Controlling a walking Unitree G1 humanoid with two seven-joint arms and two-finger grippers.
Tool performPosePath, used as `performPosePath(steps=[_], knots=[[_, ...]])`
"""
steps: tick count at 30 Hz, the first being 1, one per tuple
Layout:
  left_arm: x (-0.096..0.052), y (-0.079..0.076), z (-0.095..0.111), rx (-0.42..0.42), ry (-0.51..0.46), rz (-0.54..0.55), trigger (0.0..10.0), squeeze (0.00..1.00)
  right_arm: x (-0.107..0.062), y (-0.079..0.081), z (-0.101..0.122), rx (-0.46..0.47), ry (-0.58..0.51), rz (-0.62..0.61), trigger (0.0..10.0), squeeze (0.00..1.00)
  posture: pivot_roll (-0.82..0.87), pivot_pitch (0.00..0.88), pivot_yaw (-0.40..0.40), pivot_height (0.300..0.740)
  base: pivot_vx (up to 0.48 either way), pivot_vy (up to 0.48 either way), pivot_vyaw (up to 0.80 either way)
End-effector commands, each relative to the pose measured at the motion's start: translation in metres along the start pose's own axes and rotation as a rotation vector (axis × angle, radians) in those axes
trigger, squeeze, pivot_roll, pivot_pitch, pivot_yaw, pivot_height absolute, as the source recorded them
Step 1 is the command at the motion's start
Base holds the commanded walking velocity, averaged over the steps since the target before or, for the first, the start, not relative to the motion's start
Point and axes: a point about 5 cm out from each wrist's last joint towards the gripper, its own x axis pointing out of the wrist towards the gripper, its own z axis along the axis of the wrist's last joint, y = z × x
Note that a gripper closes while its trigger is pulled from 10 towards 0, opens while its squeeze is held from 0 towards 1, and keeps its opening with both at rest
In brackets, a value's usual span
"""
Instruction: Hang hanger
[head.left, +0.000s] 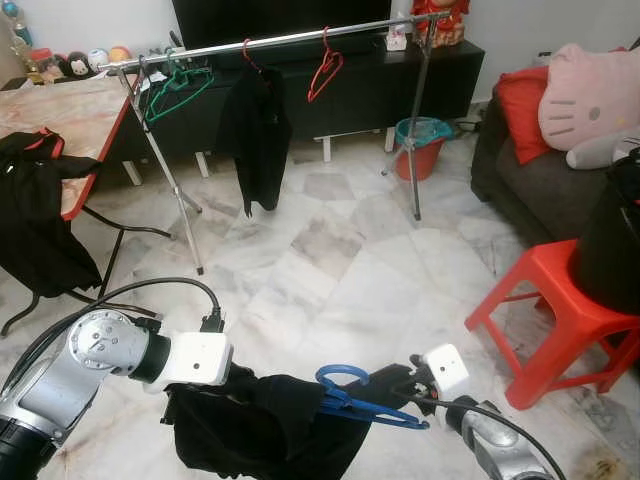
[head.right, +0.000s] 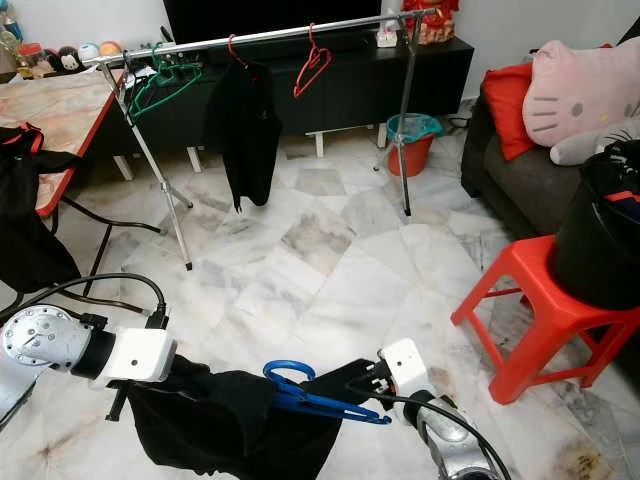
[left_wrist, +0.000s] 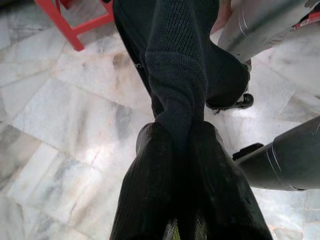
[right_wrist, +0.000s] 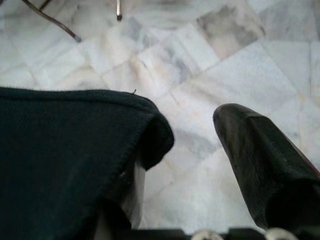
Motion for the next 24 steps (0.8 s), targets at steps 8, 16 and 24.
performPosePath(steps=[8,16,24], knots=[[0.018,-0.006,-0.007,-0.016,-0.011,-0.002,10.0,0.00,-0.007,0.001,-0.013,-0.009,0.079,0.080,10.0,1.00,-0.18,0.000,0.057,0.740,0.000,0.000,0.00],[0.024,-0.004,-0.013,-0.031,-0.006,0.033,10.0,0.00,-0.014,0.005,-0.022,0.004,0.137,0.232,10.0,1.00,-0.17,0.000,0.058,0.740,0.000,0.000,0.00],[0.039,-0.005,-0.031,-0.048,0.085,0.049,10.0,0.00,-0.015,-0.013,-0.005,0.017,0.067,0.167,10.0,0.00,-0.16,0.000,0.063,0.740,0.000,0.000,0.00]])
